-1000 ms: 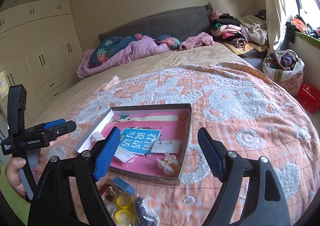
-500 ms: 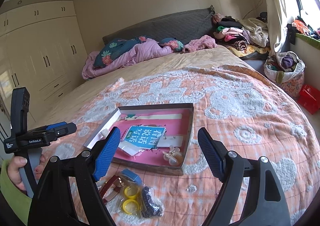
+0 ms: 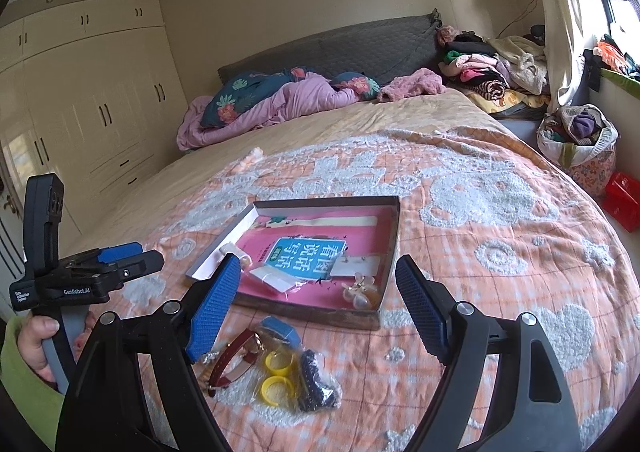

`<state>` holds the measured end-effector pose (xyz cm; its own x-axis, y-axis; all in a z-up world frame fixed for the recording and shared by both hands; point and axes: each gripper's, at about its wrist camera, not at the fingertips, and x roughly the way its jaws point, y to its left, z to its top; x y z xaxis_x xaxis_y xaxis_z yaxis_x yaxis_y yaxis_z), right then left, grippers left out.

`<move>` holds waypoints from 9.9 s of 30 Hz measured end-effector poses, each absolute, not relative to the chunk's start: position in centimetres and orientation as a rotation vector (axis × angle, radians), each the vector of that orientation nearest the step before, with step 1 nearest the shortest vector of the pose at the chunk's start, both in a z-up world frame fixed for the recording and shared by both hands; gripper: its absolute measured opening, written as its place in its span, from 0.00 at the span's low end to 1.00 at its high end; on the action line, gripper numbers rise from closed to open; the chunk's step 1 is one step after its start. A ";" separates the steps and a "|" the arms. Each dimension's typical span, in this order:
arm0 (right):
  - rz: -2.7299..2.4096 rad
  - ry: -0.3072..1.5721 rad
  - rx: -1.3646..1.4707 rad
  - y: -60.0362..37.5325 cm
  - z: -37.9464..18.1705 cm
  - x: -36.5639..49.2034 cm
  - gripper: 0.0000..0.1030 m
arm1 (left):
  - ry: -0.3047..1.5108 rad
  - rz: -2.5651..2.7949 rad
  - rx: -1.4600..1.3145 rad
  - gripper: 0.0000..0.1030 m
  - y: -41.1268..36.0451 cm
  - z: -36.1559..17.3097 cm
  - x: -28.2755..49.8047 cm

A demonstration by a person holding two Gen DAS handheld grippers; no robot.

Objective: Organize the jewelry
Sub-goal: 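Withdraw both tools from the box back over the quilt, then grasp the dark beaded bracelet bag with the right tool while the left tool grasps the red watch strap, then carry the watch strap and beaded bag over the grey box with both tools, then open both tools to drop the strap and beaded bag into the box, then withdraw both tools from the box toward the remaining jewelry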

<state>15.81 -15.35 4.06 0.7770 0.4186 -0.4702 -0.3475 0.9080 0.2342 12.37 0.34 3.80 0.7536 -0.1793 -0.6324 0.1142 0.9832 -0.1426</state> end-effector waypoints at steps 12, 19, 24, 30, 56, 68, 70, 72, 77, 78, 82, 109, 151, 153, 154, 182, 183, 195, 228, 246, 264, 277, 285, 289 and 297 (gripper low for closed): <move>0.425 0.583 0.112 -15.4 2.8 14.3 0.76 | 0.723 -0.169 -0.054 0.91 -1.3 2.8 10.6; 0.414 0.637 0.087 -15.2 1.2 13.9 0.76 | 0.737 -0.187 -0.013 0.91 -2.4 1.9 10.1; 0.407 0.696 0.067 -14.9 -0.6 14.1 0.76 | 0.758 -0.192 0.009 0.91 -2.9 0.9 9.9; 0.403 0.745 0.045 -14.3 -2.2 14.6 0.76 | 0.804 -0.217 0.040 0.80 -3.7 -0.8 10.1; 0.497 0.950 0.039 -11.5 -8.9 17.8 0.36 | 0.939 -0.315 0.051 0.29 -5.7 -6.2 12.2; 0.523 0.967 0.065 -11.1 -10.2 19.3 0.30 | 0.954 -0.275 0.076 0.18 -5.9 -7.2 13.7; 0.525 0.961 0.068 -11.2 -10.1 19.1 0.29 | 0.953 -0.275 0.072 0.10 -5.9 -7.3 13.8; 0.522 0.954 0.079 -11.6 -9.9 18.9 0.29 | 0.947 -0.276 0.069 0.10 -5.7 -7.2 13.7; 0.477 0.924 0.136 -13.9 -9.1 18.4 0.28 | 0.916 -0.278 0.057 0.08 -5.3 -6.3 13.0; 0.469 0.917 0.146 -14.3 -8.9 18.4 0.28 | 0.907 -0.282 0.044 0.08 -5.0 -5.9 12.9; 0.445 0.863 0.169 -15.6 -7.5 18.0 0.28 | 0.866 -0.276 0.011 0.08 -4.1 -4.3 12.4; 0.485 0.689 0.091 -13.4 -1.8 16.9 0.28 | 0.703 -0.155 -0.105 0.08 2.5 2.2 14.1; 0.444 0.598 0.050 -10.9 2.2 24.1 0.28 | 0.731 -0.219 -0.100 0.08 -0.4 1.4 21.8; 0.440 0.601 0.045 -10.9 2.0 24.6 0.28 | 0.737 -0.223 -0.100 0.08 -0.5 1.0 22.1; 0.439 0.601 0.043 -10.8 1.9 24.7 0.28 | 0.741 -0.227 -0.099 0.08 -0.6 0.8 22.3; 0.419 0.768 0.029 -9.3 -5.1 28.8 0.28 | 0.799 -0.252 -0.094 0.10 -1.3 -3.4 24.7; 0.420 0.773 0.025 -9.1 -5.3 28.9 0.28 | 0.799 -0.250 -0.092 0.11 -1.3 -3.3 24.7; 0.399 0.806 0.041 -9.4 -6.5 29.2 0.30 | 0.792 -0.241 -0.074 0.24 -1.2 -2.6 24.0; 0.367 0.627 0.153 -13.4 -0.4 24.4 0.79 | 0.687 -0.194 -0.096 0.73 0.4 1.9 21.3; 0.372 0.585 0.153 -13.3 1.6 21.0 0.88 | 0.637 -0.165 -0.068 0.91 0.3 3.6 18.2; 0.401 0.591 0.131 -13.2 2.2 17.8 0.88 | 0.636 -0.157 -0.072 0.91 0.4 3.9 14.4; 0.427 0.611 0.114 -12.7 1.8 16.5 0.88 | 0.664 -0.131 -0.075 0.91 0.8 2.9 12.3; 0.445 0.636 0.094 -12.3 1.2 15.7 0.88 | 0.688 -0.114 -0.072 0.91 1.2 2.1 11.0; 0.447 0.653 0.081 -12.0 0.7 15.4 0.88 | 0.702 -0.108 -0.075 0.91 1.5 1.6 10.4; 0.452 0.687 0.064 -11.8 -0.4 15.1 0.88 | 0.758 -0.109 -0.067 0.91 1.6 -0.1 9.3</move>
